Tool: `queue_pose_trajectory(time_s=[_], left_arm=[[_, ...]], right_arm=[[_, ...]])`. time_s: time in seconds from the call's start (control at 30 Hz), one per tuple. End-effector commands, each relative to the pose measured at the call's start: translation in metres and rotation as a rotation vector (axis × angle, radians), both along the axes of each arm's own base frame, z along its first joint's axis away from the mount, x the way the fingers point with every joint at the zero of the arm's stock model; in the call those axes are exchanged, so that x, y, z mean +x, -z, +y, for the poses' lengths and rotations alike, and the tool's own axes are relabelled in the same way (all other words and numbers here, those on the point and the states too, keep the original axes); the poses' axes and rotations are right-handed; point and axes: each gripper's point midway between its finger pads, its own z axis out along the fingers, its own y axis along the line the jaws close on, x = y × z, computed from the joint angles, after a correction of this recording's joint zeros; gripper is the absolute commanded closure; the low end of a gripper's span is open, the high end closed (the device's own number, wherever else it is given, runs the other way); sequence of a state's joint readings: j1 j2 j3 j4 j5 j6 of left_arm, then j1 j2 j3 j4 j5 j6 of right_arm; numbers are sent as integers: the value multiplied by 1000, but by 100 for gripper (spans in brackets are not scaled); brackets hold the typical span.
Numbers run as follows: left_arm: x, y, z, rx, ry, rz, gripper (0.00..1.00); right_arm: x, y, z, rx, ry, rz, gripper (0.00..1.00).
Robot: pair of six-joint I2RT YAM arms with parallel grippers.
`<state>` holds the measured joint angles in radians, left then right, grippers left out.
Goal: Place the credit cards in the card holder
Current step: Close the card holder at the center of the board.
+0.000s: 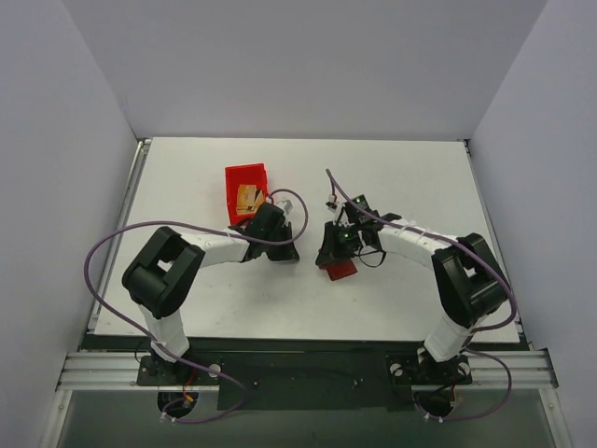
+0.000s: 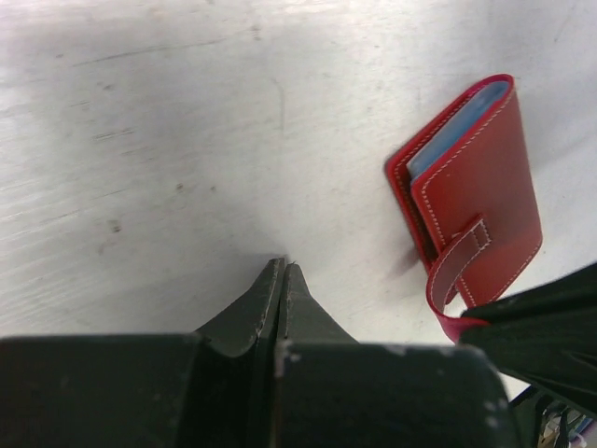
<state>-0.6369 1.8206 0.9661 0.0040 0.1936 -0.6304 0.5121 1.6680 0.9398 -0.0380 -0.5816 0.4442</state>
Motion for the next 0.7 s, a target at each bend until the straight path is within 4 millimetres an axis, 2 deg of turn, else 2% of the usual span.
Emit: queue_pose_trajectory(time_s=[0.0,0.13,0.2,0.23,0.3,0.37,0.53,0.67], left_arm=[[9,-9,19,29,-88,-22,100],[16,-22,23,26,-112,-52,100],[19,-26,24,23,-125,-61,100],[20,-28,24,22,-128,-64,100],[20,-28,26,27,-136,-63,100],[20,-29,28,28,-144,-67,100],[26,-37,27,21,-157,-94,100],[35,-47,23,3,-166,-123,100]], right_arm=[[-4,11,7,6,-34,14,100],[-7,26,6,-24,-42,43,100],[-6,29,5,-44,-35,48,89],[-8,28,6,-40,-38,53,78],[-6,19,8,-24,-40,31,67],[-4,5,9,-7,-43,5,61],[7,-40,13,60,-44,-48,56],[17,-69,0,110,22,-95,53]])
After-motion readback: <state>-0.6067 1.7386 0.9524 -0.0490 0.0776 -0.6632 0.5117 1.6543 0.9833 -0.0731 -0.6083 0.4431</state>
